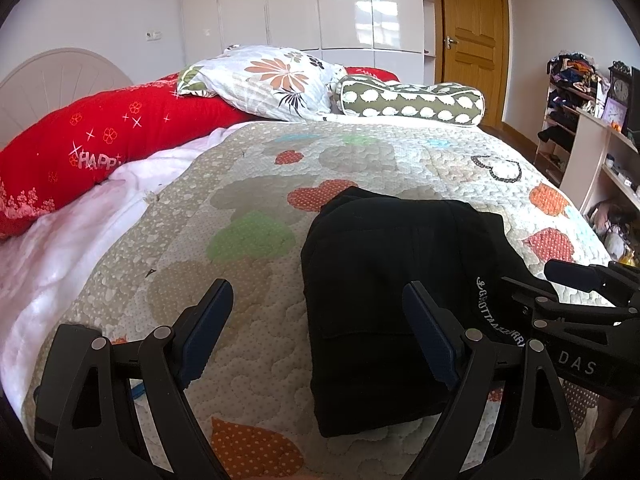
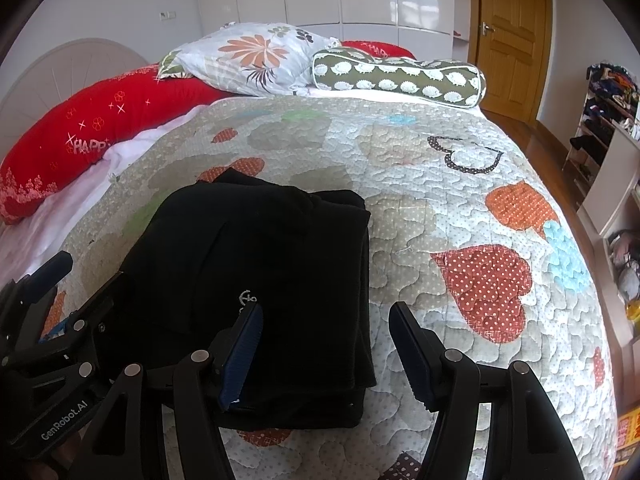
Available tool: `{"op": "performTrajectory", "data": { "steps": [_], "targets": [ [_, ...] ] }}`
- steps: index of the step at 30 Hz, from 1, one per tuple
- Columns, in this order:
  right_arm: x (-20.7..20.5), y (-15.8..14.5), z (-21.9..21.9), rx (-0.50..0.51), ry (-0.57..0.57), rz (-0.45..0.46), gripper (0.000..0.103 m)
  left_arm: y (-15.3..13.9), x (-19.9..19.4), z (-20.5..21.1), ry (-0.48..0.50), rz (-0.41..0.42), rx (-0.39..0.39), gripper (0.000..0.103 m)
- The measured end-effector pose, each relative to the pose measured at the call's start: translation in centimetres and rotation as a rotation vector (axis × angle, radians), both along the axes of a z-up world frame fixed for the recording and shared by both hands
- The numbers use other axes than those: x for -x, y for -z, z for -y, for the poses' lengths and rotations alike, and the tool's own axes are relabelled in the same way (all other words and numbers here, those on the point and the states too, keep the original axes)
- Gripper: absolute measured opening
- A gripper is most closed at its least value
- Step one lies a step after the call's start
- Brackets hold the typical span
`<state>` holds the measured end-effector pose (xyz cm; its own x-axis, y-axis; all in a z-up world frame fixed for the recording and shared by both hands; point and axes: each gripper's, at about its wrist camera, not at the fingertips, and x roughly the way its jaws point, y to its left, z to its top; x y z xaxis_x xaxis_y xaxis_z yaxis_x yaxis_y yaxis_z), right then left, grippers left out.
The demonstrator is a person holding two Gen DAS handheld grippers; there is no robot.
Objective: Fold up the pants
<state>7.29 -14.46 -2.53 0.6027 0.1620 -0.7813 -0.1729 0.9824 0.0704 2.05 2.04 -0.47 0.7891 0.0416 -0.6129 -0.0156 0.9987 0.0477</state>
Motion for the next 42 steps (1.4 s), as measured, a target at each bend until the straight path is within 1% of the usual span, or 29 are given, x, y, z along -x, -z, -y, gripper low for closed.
{"op": "performTrajectory", "data": {
  "steps": [42],
  "targets": [
    [0.02,0.31,-0.14,0.008,-0.004,-0.008,0.065,-0.15,0.02,0.27,0.004,0.007,-0.006,0.087]
  ]
}}
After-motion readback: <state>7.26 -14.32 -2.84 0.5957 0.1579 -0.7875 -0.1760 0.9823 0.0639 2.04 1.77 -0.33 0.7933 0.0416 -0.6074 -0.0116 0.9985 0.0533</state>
